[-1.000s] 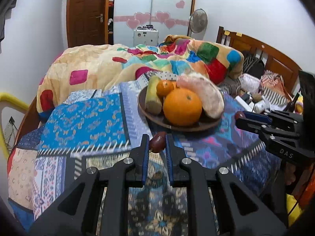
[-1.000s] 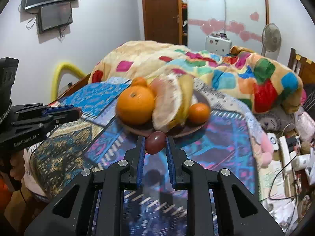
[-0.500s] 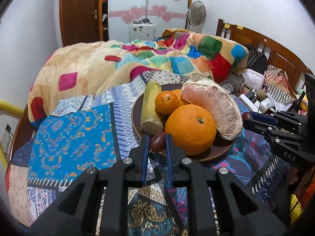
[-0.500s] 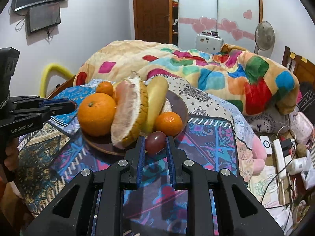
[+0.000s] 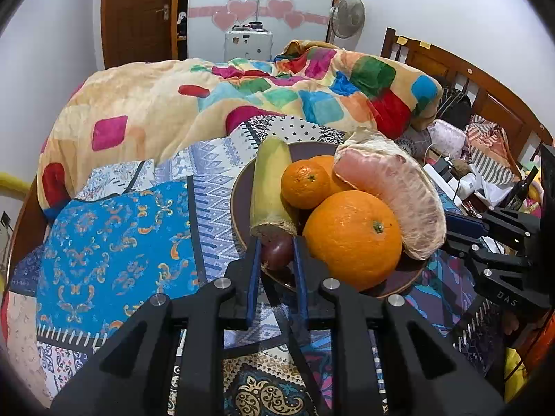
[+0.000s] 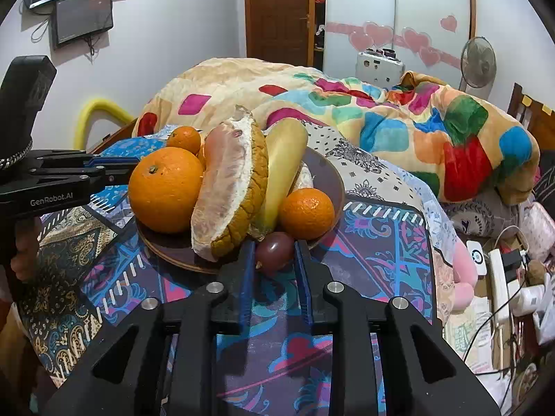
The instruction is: Organize fruits
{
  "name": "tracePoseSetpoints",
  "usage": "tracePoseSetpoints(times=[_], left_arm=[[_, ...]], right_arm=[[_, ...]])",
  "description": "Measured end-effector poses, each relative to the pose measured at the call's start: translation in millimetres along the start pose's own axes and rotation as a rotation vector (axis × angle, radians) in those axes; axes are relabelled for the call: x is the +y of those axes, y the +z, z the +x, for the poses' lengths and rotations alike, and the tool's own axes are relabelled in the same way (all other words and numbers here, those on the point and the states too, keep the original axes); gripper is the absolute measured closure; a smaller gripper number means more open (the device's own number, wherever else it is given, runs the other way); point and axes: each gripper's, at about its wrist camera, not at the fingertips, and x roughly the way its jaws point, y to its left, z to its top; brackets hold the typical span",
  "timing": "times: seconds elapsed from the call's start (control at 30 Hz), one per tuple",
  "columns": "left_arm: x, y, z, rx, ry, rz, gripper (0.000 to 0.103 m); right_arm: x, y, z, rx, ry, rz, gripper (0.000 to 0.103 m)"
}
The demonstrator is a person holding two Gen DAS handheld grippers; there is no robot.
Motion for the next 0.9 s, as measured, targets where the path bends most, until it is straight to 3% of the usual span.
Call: tracePoseSetpoints(times=[0.2,0.4,0.67,0.8,0.9], left_arm=[[1.9,0.4,-4.1,-0.015,0.039,-0.009,0.067],[-3.5,1.8,-37.5,-0.076,0.056,-0.005,0.065],[-33.2,-3.3,-134.2,-0.255,0.089,0.017,0.065],[-51.4,-13.9,-189.8,-0.36,0.095,0.008,0.06],[-64.9,-24.7,-227.2,-0.433,0.113,0.013,0.056]], right_arm=[[-6.4,-0.6,-0.8,0.001,0.012,0.034,0.075],[-7.6,1.7,-22.0,-0.05,-0.002,0.051,0.075],[13.5,14.0,-103.6,-0.207,-0.015,0.041,0.075],[30.7,15.2,-156.1,-0.32,-0.037,0.033,0.075],[47.0,12.4,-193.3,-0.407,-0.056,0.024,0.069]])
